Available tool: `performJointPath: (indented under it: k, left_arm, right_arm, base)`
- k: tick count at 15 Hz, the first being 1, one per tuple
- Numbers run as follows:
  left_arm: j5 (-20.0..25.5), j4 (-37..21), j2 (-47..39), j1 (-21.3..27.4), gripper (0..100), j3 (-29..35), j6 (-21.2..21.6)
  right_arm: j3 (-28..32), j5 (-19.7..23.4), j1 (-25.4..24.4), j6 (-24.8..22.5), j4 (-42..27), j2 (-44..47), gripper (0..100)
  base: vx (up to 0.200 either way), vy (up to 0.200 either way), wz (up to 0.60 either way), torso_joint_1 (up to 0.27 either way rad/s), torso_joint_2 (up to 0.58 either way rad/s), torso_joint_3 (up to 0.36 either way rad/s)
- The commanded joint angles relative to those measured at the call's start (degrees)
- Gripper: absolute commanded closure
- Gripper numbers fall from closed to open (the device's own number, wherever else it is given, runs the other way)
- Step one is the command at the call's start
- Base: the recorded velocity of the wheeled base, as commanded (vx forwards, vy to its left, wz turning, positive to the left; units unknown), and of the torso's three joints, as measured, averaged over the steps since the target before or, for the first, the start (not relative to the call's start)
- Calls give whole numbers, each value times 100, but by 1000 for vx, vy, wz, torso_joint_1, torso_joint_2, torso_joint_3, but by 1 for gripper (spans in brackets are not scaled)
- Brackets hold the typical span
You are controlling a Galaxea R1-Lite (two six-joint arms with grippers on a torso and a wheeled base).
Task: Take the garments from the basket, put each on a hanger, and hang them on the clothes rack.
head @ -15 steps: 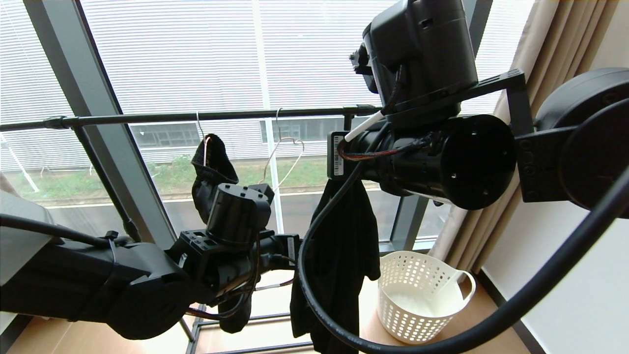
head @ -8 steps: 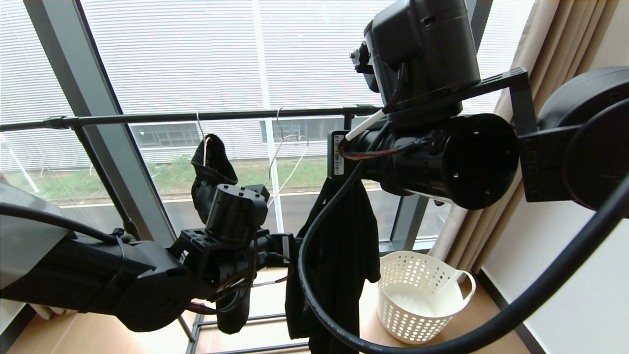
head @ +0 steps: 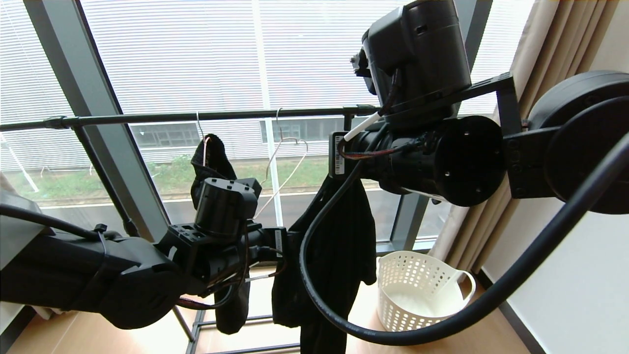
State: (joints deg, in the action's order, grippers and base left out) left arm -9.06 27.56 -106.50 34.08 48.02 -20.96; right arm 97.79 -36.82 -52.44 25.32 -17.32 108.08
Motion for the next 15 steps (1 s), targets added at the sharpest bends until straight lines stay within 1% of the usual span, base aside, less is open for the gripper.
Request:
performJointPath:
  k: [1,5,6,9,11,12,13,14,15]
  left_arm:
    - [0,3,59,-60,100,15,4]
    - [0,3,235,-51,100,-29,4]
    - [0,-5,366,-60,100,-82,13]
    - [0,3,788,-183,100,-258,250]
    - [0,3,973,-359,100,-249,329]
    - [0,3,1017,-394,100,-240,355]
    - [0,-5,1096,-464,100,-232,417]
    - [0,-5,1122,-482,100,-214,443]
    - [9,-5,1131,-517,100,-144,443]
  right_arm:
    - [-6,-1,15,-1,1,2,100]
    - [12,-1,182,-18,1,38,100]
    - [12,-10,349,-62,18,73,100]
    - [-155,-1,630,-370,1,90,100]
    - [-612,25,727,-844,18,-50,100]
    - [-762,43,727,-985,27,-112,100]
    - [-1175,131,727,-1381,106,-253,100]
    - [-1421,184,727,-1592,282,-314,100]
    - [-1948,245,727,-2093,695,-420,100]
  base:
    - [0,0,0,0,0,0]
    - [0,0,0,0,0,0]
    - [0,0,0,0,0,0]
    - [0,0,0,0,0,0]
    - [0,0,0,0,0,0]
    - [0,0,0,0,0,0]
    - [0,0,0,0,0,0]
    - [0,0,0,0,0,0]
    - [0,0,0,0,0,0]
